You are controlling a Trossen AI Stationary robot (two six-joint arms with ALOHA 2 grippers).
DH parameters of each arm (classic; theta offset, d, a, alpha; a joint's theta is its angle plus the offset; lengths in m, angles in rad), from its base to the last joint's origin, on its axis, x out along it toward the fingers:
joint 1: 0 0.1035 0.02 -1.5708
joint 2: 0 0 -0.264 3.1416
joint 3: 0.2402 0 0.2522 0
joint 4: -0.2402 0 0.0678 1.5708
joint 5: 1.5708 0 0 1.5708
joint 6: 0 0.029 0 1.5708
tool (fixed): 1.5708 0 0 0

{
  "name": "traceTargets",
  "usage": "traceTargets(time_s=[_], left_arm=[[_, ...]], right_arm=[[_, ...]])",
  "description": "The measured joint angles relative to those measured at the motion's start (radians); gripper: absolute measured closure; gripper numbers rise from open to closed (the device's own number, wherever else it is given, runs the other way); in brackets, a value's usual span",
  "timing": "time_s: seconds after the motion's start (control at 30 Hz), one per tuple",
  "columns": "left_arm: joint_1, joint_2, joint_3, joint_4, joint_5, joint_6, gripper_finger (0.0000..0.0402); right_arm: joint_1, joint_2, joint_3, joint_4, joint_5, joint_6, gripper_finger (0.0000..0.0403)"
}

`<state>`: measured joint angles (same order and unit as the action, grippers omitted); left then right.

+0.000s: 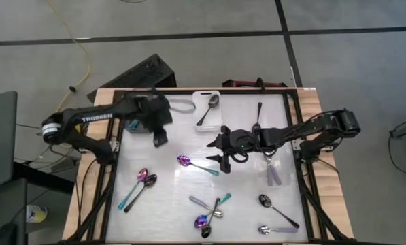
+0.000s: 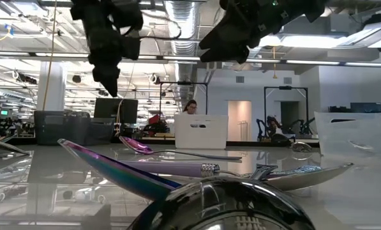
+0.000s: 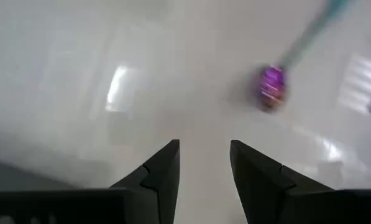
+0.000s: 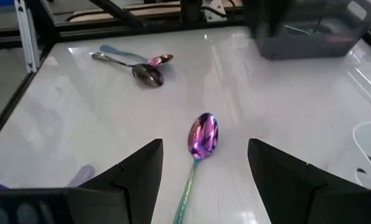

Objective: Sort silverware by color (type)
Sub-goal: Put the black spoon into the white bin

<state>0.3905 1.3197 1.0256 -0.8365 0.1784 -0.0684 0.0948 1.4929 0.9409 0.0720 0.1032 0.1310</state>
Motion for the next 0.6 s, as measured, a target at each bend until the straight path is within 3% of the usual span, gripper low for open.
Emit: traceTargets(time_s=[0.3, 0.6], left_arm=[[-0.433, 0.000, 0.000, -0.168, -0.059, -0.360, 0.0276], [-0.820, 0.002, 0.000, -0.163, -0.217, -0.912, 0.0276]], right_arm=[[0.034, 0.000, 0.000, -0.069, 0.000, -0.024, 0.0143], [0.103, 0.000, 0.000, -0.079, -0.002, -0.126, 0.0143]])
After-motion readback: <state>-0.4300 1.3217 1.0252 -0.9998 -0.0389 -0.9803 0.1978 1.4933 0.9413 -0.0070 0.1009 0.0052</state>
